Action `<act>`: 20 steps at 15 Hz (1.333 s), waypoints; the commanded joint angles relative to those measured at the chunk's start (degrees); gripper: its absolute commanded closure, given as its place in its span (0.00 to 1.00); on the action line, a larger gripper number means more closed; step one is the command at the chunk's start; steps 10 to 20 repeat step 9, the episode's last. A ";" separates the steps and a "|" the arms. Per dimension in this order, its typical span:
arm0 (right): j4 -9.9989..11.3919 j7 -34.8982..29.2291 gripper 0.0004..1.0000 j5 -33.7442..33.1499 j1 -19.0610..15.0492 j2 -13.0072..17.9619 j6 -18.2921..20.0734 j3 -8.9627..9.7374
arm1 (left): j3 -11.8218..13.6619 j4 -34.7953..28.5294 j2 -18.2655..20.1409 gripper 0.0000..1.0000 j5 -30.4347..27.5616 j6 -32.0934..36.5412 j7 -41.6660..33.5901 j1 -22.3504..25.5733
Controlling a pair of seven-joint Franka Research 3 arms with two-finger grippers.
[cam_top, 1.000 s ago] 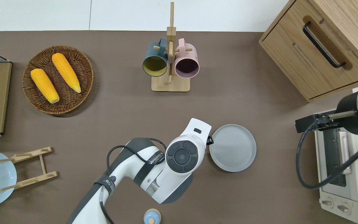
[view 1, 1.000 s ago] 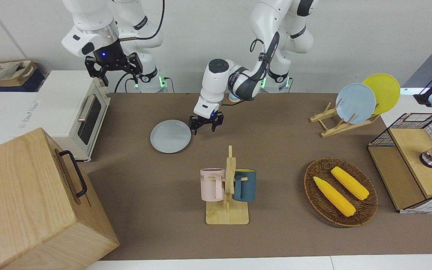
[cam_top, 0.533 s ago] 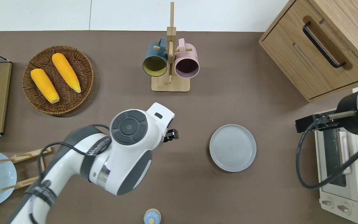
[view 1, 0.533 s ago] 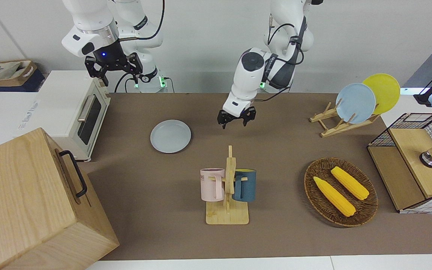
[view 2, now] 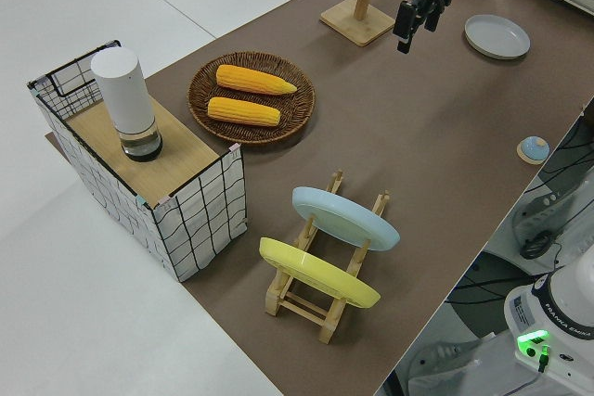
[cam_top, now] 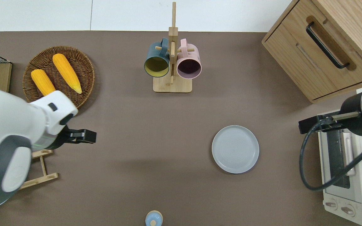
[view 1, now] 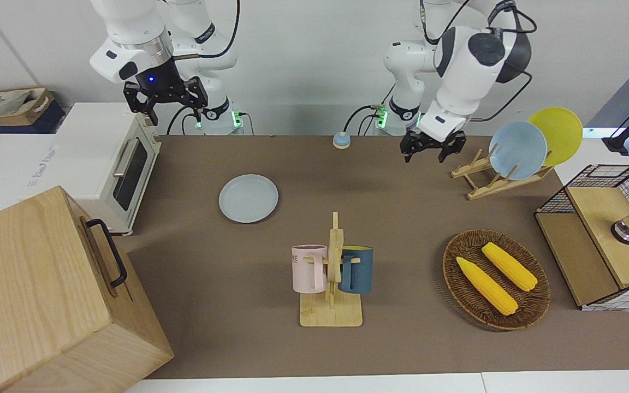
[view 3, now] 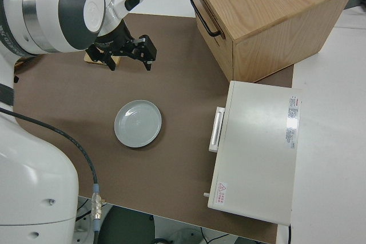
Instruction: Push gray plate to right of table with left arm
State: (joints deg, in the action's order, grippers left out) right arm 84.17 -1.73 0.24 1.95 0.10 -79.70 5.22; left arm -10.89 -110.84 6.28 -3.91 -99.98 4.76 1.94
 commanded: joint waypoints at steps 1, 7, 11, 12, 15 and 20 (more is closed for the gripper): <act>0.03 0.06 0.02 0.46 -0.63 0.43 0.69 0.32 | 6.57 2.91 0.75 0.01 0.04 4.88 -10.46 1.84; 0.03 0.15 0.02 0.46 -0.63 0.43 0.69 0.23 | 9.84 7.13 0.49 0.01 1.45 6.55 -13.29 1.84; 0.03 0.15 0.02 0.46 -0.63 0.43 0.69 0.23 | 10.36 7.13 0.49 0.01 1.18 6.55 -13.64 1.93; 0.03 0.15 0.02 0.46 -0.63 0.43 0.69 0.23 | 10.36 7.13 0.49 0.01 1.18 6.55 -13.64 1.93; 0.03 0.15 0.02 0.46 -0.63 0.43 0.69 0.23 | 10.36 7.13 0.49 0.01 1.18 6.55 -13.64 1.93; 0.03 0.15 0.02 0.46 -0.63 0.43 0.69 0.23 | 10.36 7.13 0.49 0.01 1.18 6.55 -13.64 1.93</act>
